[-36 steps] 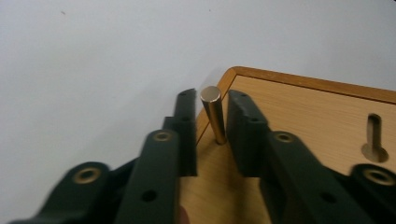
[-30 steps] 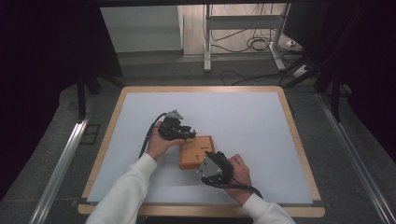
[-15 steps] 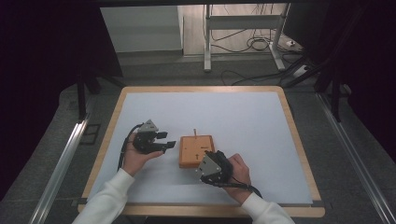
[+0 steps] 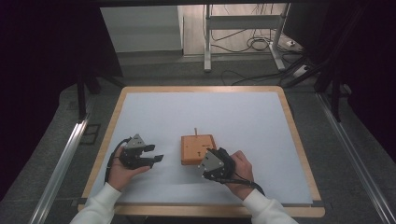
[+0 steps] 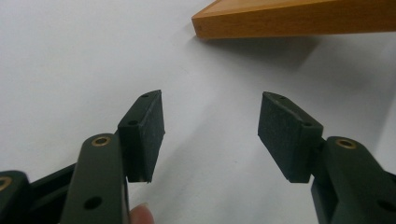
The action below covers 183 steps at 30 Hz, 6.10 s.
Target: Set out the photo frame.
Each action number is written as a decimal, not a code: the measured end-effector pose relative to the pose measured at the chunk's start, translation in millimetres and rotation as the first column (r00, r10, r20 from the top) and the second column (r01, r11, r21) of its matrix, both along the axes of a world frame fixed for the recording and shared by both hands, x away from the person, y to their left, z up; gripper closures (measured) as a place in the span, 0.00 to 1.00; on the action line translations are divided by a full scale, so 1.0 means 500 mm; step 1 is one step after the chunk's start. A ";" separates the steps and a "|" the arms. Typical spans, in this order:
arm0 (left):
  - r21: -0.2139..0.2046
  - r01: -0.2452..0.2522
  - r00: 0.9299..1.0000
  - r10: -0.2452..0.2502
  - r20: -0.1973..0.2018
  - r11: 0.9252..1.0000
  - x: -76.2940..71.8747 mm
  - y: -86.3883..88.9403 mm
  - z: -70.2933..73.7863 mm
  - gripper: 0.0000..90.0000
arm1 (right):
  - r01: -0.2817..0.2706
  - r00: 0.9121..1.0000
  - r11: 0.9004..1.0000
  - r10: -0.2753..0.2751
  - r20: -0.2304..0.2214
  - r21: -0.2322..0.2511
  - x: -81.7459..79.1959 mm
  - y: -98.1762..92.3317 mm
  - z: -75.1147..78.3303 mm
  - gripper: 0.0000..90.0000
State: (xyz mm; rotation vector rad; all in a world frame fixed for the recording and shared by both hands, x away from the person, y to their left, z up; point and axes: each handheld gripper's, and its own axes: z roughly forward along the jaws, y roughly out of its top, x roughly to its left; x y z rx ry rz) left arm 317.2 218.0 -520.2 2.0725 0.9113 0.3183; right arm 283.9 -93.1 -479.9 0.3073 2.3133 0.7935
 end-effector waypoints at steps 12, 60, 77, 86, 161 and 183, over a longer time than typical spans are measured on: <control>0.024 0.010 1.000 -0.010 -0.004 1.000 0.001 -0.009 -0.011 0.45 | -0.004 1.000 1.000 0.004 -0.030 -0.016 0.037 0.007 0.050 0.57; 0.014 0.007 0.999 -0.006 -0.036 1.000 0.005 -0.001 -0.021 0.45 | -0.078 0.995 0.992 0.073 -0.063 -0.097 0.107 0.044 0.127 0.77; 0.010 -0.001 1.000 0.001 -0.032 1.000 0.005 0.001 -0.019 0.46 | -0.164 0.982 0.986 0.162 -0.100 -0.016 0.067 0.039 0.162 0.77; 0.002 0.000 1.000 0.000 -0.029 1.000 0.005 -0.001 -0.020 0.46 | -0.225 0.962 0.974 0.226 -0.152 0.020 0.042 0.026 0.163 0.76; 0.014 0.003 0.999 -0.003 -0.038 1.000 0.006 0.001 -0.025 0.45 | 0.235 0.959 0.895 -0.151 -0.239 0.378 0.165 -0.124 0.131 0.22; 0.007 0.011 0.999 -0.011 -0.032 1.000 0.003 -0.006 -0.023 0.42 | 0.134 0.918 0.945 -0.005 -0.396 0.300 0.026 -0.112 -0.035 0.99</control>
